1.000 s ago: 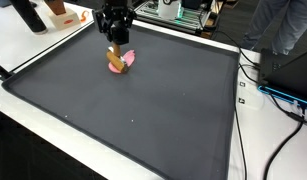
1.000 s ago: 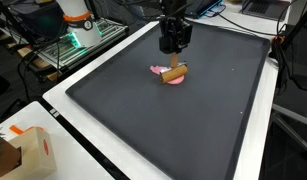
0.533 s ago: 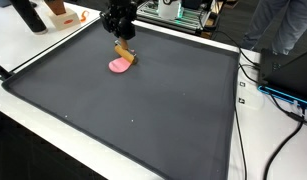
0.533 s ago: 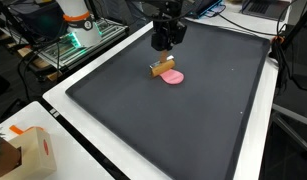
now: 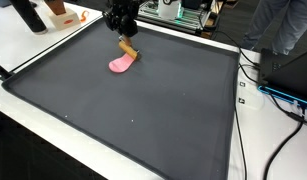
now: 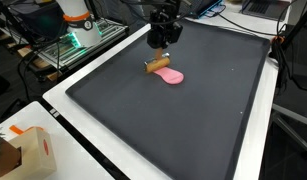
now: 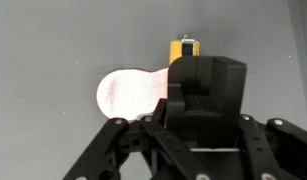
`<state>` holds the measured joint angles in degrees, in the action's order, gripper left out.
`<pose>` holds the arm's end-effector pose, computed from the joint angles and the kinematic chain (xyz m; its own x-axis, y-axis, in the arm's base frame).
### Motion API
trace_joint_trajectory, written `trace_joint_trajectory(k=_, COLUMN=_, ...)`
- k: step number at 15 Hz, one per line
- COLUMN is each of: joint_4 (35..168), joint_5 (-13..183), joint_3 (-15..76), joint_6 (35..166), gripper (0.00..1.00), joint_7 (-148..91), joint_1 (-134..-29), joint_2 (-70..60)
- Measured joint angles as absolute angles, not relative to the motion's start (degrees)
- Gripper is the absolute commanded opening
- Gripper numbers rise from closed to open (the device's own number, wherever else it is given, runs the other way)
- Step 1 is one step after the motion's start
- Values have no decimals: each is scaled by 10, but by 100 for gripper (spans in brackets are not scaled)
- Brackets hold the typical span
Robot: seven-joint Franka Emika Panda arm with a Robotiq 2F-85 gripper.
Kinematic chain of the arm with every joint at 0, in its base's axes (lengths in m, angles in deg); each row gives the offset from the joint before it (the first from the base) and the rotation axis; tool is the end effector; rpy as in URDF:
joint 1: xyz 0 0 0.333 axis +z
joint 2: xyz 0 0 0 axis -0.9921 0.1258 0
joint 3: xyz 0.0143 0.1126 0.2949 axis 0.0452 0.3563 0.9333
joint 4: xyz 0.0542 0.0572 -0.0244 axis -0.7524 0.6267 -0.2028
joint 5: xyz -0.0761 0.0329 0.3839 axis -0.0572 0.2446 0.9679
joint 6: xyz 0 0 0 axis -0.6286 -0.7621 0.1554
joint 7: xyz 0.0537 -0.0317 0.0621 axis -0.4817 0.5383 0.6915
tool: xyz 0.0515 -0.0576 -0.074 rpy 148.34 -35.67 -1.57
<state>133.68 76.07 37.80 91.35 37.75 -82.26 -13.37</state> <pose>0.5370 0.0292 0.3206 0.2844 0.9400 -0.1886 0.9535 -0.2978 -0.0462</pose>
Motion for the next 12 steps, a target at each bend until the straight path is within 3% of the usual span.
trace_joint_trajectory(k=10, joint_4=1265, joint_5=835, joint_3=353, joint_6=867, gripper=24, joint_7=255, joint_1=-840, joint_2=-185)
trace_joint_trajectory(k=11, joint_4=1258, joint_5=835, joint_3=348, joint_6=862, gripper=49, joint_7=233, joint_1=-843, joint_2=-190)
trace_joint_trajectory(k=12, joint_4=1252, joint_5=836, joint_3=343, joint_6=854, gripper=49, joint_7=211, joint_1=-845, joint_2=-194)
